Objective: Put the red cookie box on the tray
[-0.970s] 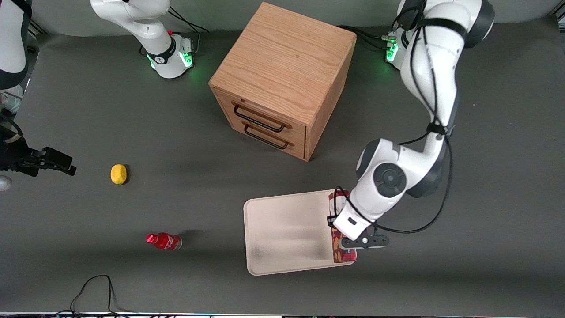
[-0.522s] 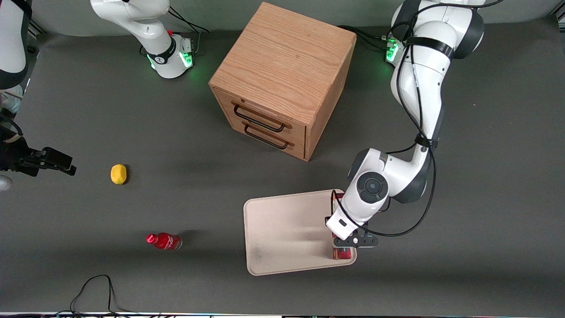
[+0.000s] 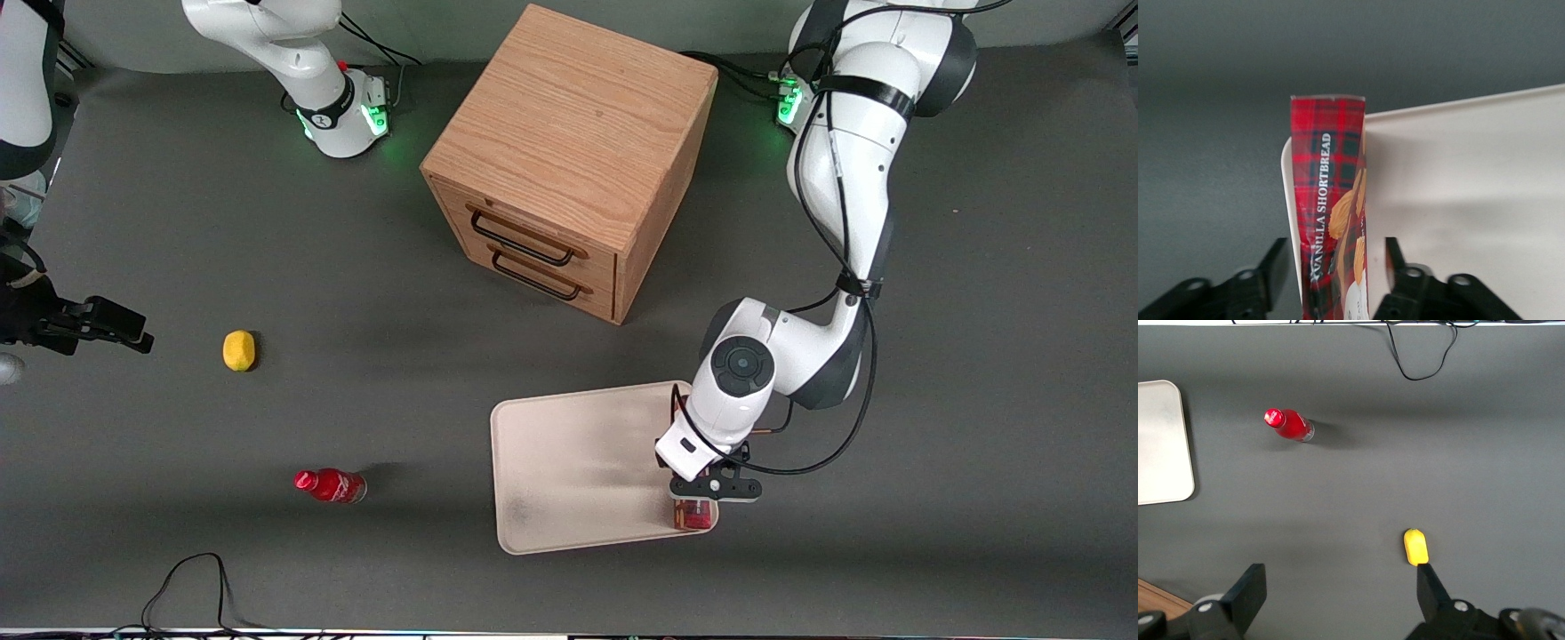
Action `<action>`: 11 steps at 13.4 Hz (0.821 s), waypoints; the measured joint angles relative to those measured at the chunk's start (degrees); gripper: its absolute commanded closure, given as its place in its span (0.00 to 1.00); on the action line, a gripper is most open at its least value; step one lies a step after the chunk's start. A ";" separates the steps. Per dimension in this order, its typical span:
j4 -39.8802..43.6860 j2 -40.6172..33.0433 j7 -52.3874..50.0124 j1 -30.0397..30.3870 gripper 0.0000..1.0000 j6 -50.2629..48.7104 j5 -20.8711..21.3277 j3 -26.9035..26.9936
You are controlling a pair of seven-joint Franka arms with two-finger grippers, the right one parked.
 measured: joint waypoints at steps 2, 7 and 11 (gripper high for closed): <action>-0.13 -2.52 -0.38 0.38 0.00 -1.67 -0.92 0.08; -9.87 -20.88 -0.10 6.12 0.00 -17.83 -1.05 0.55; -21.82 -38.67 10.81 13.02 0.00 -28.77 -0.94 0.77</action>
